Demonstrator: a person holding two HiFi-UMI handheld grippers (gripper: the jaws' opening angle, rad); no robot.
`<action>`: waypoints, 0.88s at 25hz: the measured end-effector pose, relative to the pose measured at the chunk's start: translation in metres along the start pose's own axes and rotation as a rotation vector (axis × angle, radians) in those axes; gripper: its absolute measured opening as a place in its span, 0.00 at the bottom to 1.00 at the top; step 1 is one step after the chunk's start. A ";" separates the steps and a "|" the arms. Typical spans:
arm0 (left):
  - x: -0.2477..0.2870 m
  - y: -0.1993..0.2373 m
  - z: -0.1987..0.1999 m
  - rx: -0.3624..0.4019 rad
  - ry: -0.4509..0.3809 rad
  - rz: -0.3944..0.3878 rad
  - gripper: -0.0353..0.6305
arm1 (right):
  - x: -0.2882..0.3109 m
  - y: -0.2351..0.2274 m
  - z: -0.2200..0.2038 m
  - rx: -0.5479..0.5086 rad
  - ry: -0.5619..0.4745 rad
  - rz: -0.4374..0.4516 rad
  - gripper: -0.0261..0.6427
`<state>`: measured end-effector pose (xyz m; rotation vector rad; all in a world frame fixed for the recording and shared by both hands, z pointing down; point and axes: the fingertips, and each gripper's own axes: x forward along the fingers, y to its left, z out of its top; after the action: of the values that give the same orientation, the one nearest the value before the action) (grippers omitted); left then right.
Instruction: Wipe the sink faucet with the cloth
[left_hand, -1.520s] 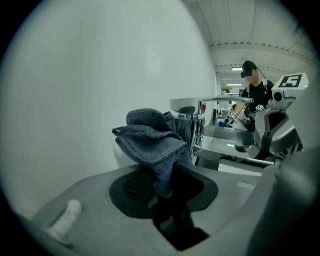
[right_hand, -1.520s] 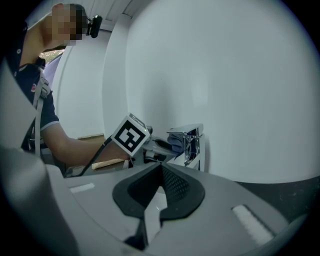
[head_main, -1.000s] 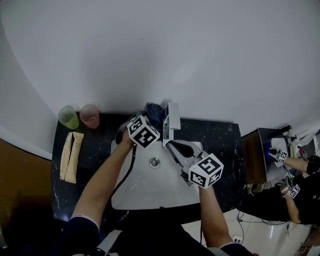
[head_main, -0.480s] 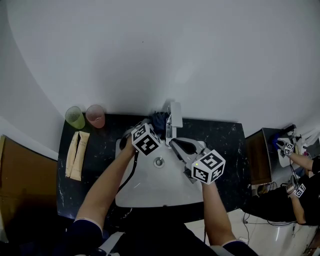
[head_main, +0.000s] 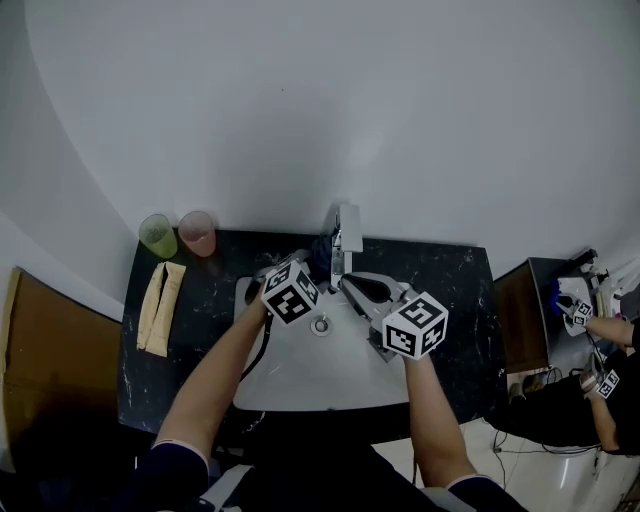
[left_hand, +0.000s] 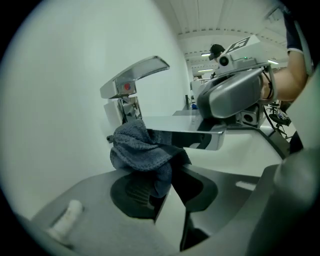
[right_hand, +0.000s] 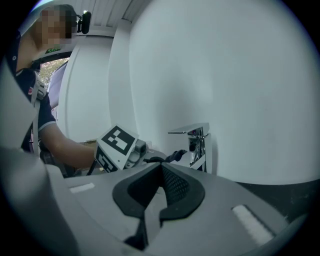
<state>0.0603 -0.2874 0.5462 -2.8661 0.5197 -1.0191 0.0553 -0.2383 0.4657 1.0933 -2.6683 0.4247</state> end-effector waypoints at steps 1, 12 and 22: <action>-0.001 -0.004 0.002 0.008 -0.008 -0.009 0.22 | 0.000 0.000 0.000 0.002 0.000 0.005 0.05; -0.024 -0.040 -0.001 -0.038 -0.023 -0.051 0.22 | 0.000 0.002 0.003 -0.028 0.003 -0.032 0.05; -0.070 -0.058 -0.001 -0.195 -0.056 0.031 0.22 | -0.017 0.026 0.025 -0.067 -0.078 -0.023 0.05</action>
<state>0.0259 -0.2092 0.5138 -3.0335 0.6929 -0.9286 0.0467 -0.2186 0.4319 1.1421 -2.7132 0.2913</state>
